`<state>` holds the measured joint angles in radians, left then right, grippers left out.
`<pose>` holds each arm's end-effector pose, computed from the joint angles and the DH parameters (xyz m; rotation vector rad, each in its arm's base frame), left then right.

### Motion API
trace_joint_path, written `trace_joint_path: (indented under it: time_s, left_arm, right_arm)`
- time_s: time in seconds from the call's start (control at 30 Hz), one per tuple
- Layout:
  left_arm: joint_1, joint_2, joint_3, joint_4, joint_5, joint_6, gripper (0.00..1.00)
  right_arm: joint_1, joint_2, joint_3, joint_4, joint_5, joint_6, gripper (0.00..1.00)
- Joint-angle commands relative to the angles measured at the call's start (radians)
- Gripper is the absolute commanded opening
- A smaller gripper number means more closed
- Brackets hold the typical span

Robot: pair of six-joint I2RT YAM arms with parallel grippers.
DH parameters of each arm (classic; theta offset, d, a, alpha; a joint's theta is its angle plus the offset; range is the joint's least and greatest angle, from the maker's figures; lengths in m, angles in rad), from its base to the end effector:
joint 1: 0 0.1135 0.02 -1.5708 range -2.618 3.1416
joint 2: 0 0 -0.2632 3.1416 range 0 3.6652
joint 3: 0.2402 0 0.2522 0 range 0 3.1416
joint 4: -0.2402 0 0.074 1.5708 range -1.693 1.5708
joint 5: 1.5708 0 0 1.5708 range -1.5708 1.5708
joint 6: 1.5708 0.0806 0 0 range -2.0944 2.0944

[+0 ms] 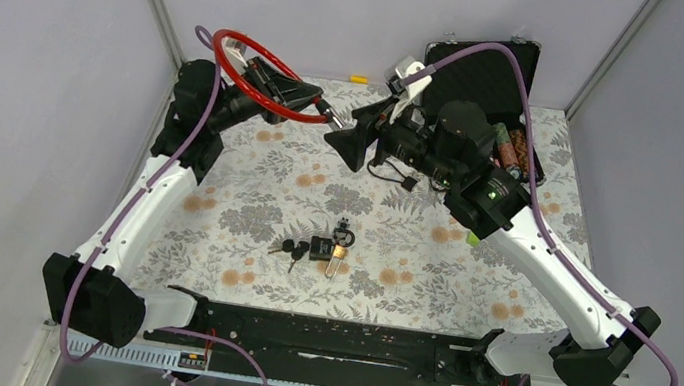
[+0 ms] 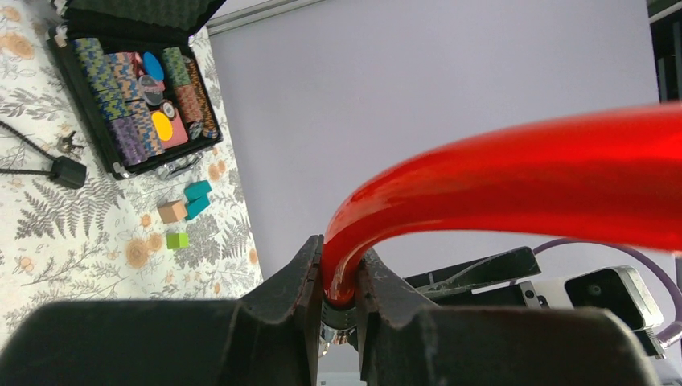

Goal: Lock with the key
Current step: Lock the lock.

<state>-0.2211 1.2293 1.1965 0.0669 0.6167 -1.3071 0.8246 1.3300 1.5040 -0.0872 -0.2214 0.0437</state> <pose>0.3003 -0.1153 0.4182 -0.4025 1.7616 -1.6233 0.2179 0.2618 0.4838 -0.7569 1.3496 0.8597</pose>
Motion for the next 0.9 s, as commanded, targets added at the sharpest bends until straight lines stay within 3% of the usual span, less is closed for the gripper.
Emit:
trace_joint_path:
  time_s: [0.0, 0.17, 0.37, 0.6, 0.87]
  left_arm:
    - [0.006, -0.03, 0.069, 0.003, -0.032, 0.002, 0.0]
    - [0.008, -0.028, 0.077, -0.021, -0.042, 0.007, 0.0]
    - [0.01, -0.031, 0.077, -0.046, -0.055, 0.009, 0.0]
    - [0.009, -0.037, 0.074, -0.065, -0.071, 0.009, 0.0]
    - [0.009, -0.037, 0.079, -0.065, -0.067, -0.001, 0.0]
  right_arm:
    - [-0.011, -0.019, -0.001, -0.024, 0.036, 0.091, 0.76]
    - [-0.047, -0.027, -0.057, -0.02, 0.041, 0.207, 0.71]
    - [-0.065, -0.012, -0.078, -0.037, 0.018, 0.229, 0.46]
    - [-0.067, 0.003, -0.09, -0.024, -0.051, 0.196, 0.39]
    - [-0.067, 0.043, -0.085, 0.003, -0.019, 0.13, 0.26]
